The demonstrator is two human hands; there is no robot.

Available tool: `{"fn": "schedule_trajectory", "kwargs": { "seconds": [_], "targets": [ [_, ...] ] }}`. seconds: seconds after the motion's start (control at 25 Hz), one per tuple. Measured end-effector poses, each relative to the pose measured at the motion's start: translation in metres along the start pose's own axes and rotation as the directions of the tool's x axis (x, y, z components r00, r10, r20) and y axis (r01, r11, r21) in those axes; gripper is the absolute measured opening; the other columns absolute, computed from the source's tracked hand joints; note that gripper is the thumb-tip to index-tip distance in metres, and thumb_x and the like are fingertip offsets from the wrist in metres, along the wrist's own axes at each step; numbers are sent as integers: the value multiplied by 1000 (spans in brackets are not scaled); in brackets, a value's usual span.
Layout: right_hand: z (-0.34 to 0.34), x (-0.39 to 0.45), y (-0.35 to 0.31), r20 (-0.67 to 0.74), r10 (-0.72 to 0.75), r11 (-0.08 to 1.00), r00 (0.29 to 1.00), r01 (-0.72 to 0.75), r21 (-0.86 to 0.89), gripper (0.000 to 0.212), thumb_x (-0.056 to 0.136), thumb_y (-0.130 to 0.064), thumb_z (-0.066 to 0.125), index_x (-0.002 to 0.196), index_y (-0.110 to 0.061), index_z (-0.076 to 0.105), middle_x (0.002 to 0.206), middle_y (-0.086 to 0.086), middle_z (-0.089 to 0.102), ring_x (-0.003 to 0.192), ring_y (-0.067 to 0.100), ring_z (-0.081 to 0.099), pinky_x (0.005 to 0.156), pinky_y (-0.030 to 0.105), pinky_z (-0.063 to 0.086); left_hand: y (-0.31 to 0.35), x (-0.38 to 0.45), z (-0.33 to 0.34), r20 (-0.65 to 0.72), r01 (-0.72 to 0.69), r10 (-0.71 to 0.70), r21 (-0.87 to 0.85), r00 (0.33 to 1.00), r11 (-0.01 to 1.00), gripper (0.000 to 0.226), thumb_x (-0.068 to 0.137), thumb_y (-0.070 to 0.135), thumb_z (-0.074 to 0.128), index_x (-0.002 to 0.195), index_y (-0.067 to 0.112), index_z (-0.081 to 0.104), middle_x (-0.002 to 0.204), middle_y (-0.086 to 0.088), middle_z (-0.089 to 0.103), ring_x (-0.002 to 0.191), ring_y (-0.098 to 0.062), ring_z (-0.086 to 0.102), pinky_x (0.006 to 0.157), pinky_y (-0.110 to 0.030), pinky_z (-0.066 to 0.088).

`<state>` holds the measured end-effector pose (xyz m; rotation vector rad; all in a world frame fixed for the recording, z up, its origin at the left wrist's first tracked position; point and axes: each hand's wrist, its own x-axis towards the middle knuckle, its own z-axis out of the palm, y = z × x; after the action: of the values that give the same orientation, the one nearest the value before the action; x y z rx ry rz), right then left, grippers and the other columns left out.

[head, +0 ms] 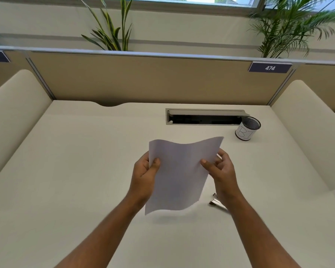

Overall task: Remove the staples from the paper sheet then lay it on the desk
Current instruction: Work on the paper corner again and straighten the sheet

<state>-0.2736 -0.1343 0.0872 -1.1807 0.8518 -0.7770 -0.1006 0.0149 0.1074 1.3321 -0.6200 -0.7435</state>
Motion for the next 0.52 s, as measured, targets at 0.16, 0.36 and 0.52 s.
{"fn": "schedule_trajectory", "kwargs": {
  "seconds": [0.16,0.36,0.52],
  "targets": [
    [2,-7,0,-70,-168,985,983,165,-45,13,91,3,70,101,-4,65,93,5,78,87,17,74,79,27,57,3,2,-7,-100,-102,112,101,989,990,20,102,9,50,105,16,69,91,3,74,84,-15,69,72,-27,55],
    [13,-16,9,-124,-259,954,958,235,-184,16,92,0,70,95,-15,65,90,0,76,83,11,73,75,19,57,-5,1,-14,-177,-132,162,169,971,977,25,101,8,53,112,24,67,102,8,75,97,-9,70,81,-17,53],
    [16,-19,43,-65,-207,897,976,162,-412,28,93,-3,70,93,-31,64,83,-15,73,75,1,66,67,13,50,-38,-10,-18,-155,-58,90,200,984,978,30,103,10,50,123,30,58,116,11,70,113,-10,64,96,-31,52]
  ]
}}
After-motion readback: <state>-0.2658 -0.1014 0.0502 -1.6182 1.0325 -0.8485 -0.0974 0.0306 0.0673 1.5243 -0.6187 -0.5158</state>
